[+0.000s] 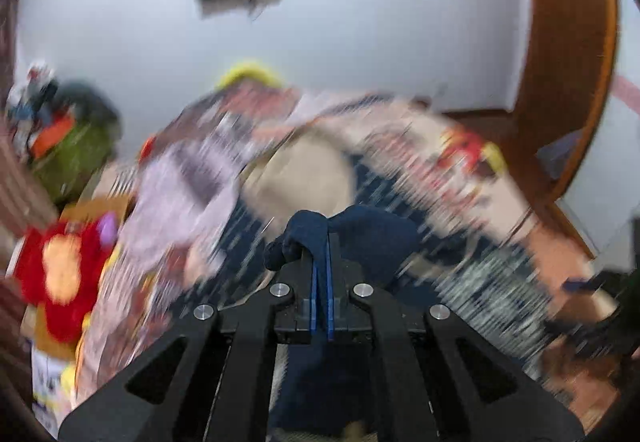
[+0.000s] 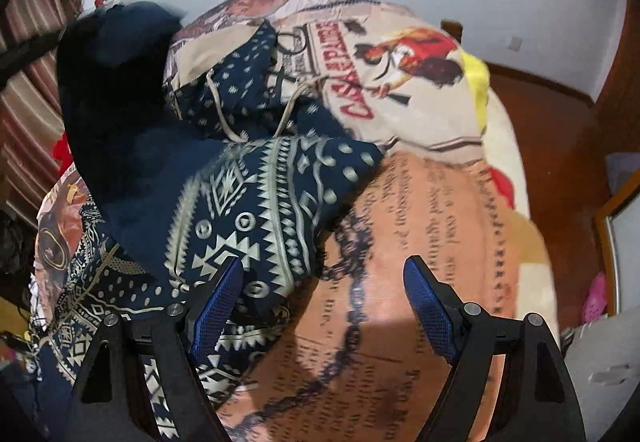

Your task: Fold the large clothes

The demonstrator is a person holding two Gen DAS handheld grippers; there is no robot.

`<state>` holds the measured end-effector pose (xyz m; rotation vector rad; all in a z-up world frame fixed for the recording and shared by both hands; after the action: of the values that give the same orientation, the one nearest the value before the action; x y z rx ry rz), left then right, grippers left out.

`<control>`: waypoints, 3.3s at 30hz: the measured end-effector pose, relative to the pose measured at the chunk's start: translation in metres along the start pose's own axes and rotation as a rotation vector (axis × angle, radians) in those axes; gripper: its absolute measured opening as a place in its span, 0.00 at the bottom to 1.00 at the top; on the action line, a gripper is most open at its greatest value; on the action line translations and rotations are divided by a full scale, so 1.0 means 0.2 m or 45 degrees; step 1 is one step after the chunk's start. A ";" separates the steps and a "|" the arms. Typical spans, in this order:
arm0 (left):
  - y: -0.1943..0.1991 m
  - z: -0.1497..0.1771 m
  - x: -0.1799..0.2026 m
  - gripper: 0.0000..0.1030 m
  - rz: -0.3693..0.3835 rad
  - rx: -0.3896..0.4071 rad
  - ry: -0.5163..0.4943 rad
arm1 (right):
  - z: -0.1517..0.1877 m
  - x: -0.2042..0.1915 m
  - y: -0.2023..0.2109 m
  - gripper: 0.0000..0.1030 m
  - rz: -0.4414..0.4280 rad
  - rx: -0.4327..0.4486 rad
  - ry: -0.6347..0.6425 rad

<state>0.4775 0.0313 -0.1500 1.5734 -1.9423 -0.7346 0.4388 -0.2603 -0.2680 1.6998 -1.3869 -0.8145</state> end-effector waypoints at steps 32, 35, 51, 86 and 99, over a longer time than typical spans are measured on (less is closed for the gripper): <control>-0.30 0.69 -0.64 0.58 0.137 -0.397 0.420 | -0.13 -0.28 0.04 0.79 0.077 0.021 0.105; -0.34 0.73 -0.49 0.58 0.186 -0.425 0.335 | -0.13 -0.30 0.00 0.79 0.089 0.003 0.131; -0.23 0.67 -0.31 0.11 0.209 -0.337 0.182 | 0.00 -0.28 -0.14 0.79 0.087 -0.090 0.156; 0.15 0.54 -0.93 0.57 -0.181 -0.221 0.238 | -0.27 -0.34 0.00 0.80 0.125 0.064 0.170; -0.37 -0.02 -0.73 0.69 -0.032 -0.160 0.211 | -0.95 -0.57 -0.08 0.91 0.093 0.284 0.135</control>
<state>0.5579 0.1613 -0.2071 1.5346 -1.7269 -0.6991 0.5867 -0.1147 -0.1886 1.8206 -1.5018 -0.5372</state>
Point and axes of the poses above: each gripper's, at about its wrist camera, not at the fingertips, and y roughly against the way its jaws point, x to its right, z to its underside, the point moved 5 cm from there along -y, roughly the way its jaws point, and after that the axes turned 11 degrees about z, right-handed, at the moved point
